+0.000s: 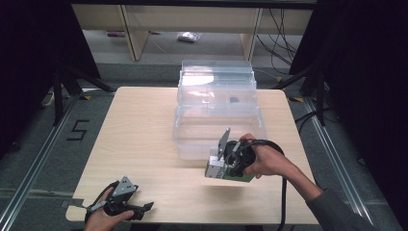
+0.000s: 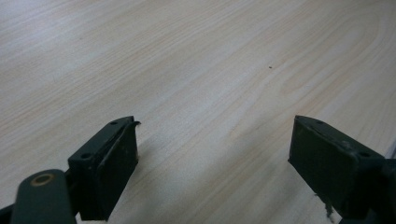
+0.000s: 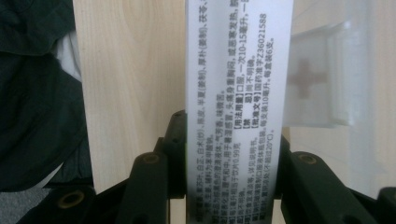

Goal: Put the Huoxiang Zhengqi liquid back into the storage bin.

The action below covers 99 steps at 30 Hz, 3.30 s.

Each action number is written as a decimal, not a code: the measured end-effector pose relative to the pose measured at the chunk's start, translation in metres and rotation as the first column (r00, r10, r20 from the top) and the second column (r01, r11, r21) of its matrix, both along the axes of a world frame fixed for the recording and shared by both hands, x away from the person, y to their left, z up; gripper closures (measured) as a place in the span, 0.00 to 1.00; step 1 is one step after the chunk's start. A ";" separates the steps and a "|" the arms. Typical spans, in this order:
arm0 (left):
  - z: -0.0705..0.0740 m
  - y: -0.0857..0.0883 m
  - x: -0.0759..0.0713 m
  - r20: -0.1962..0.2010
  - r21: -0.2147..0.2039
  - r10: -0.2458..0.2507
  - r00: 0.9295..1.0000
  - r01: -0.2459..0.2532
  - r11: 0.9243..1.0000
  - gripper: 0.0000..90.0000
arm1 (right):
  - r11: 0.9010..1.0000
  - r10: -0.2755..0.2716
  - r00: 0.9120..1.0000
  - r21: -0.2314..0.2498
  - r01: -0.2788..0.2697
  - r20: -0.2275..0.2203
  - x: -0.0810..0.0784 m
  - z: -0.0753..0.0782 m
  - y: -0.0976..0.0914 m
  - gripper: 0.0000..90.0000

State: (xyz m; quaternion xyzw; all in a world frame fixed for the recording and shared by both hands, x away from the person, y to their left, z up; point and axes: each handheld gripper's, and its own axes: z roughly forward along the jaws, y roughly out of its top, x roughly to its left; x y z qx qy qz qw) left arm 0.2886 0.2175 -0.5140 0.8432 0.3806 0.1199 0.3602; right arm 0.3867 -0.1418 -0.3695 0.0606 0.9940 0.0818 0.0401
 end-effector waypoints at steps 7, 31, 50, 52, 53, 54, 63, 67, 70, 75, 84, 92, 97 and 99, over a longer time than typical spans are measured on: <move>0.000 0.000 0.000 0.001 -0.004 0.002 1.000 -0.002 1.000 0.17 | 0.999 0.037 0.999 -0.002 -0.037 0.005 0.009 0.021 -0.003 0.72; 0.000 0.000 0.000 -0.002 0.000 -0.002 1.000 0.002 1.000 0.17 | 0.999 0.023 0.995 -0.027 -0.020 0.095 0.062 0.076 -0.005 0.72; -0.002 -0.001 0.001 0.002 -0.013 0.017 1.000 -0.017 1.000 0.17 | 0.995 -0.059 0.996 -0.077 0.064 0.063 0.122 0.039 -0.028 0.72; -0.002 -0.002 0.000 -0.002 -0.012 0.017 1.000 -0.017 1.000 0.17 | 0.994 -0.054 0.996 -0.093 0.061 0.077 0.125 0.032 -0.030 0.72; -0.002 -0.001 0.001 0.001 -0.010 0.012 1.000 -0.012 1.000 0.17 | 0.995 -0.031 0.996 -0.091 0.039 0.087 0.127 0.030 -0.031 0.72; -0.002 -0.001 0.000 0.000 -0.010 0.013 1.000 -0.013 1.000 0.17 | 0.994 -0.053 0.996 -0.092 0.060 0.076 0.126 0.028 -0.031 0.72; -0.003 -0.002 0.000 -0.002 -0.014 0.014 1.000 -0.014 1.000 0.17 | 0.995 -0.036 0.999 -0.092 0.039 0.039 0.133 0.004 -0.034 0.72; -0.003 -0.001 0.001 -0.002 0.001 0.011 1.000 -0.011 1.000 0.17 | 0.991 -0.043 0.999 -0.124 0.047 0.032 0.134 -0.005 -0.036 0.72; -0.003 -0.001 0.001 -0.004 0.000 0.014 1.000 -0.014 1.000 0.17 | 0.995 -0.016 1.000 -0.098 0.018 0.022 0.136 -0.010 -0.038 0.72; -0.003 -0.002 0.001 -0.006 -0.005 0.019 1.000 -0.019 1.000 0.17 | 0.993 -0.035 0.999 -0.116 0.035 0.003 0.136 -0.016 -0.040 0.71; -0.004 -0.001 0.002 -0.007 -0.004 0.022 1.000 -0.022 1.000 0.17 | 0.993 0.040 0.999 -0.108 -0.041 -0.019 0.141 -0.028 -0.039 0.71; -0.003 -0.001 0.001 -0.011 -0.005 0.013 1.000 -0.013 1.000 0.17 | 0.992 0.014 0.999 -0.122 -0.018 -0.037 0.142 -0.032 -0.038 0.70; -0.003 -0.001 0.001 -0.014 -0.002 0.008 1.000 -0.008 1.000 0.17 | 0.990 0.021 0.999 -0.137 -0.026 -0.035 0.143 -0.035 -0.037 0.70; -0.003 -0.001 0.002 -0.007 -0.006 0.020 1.000 -0.020 1.000 0.17 | 0.989 0.030 0.999 -0.141 -0.035 -0.037 0.143 -0.036 -0.037 0.69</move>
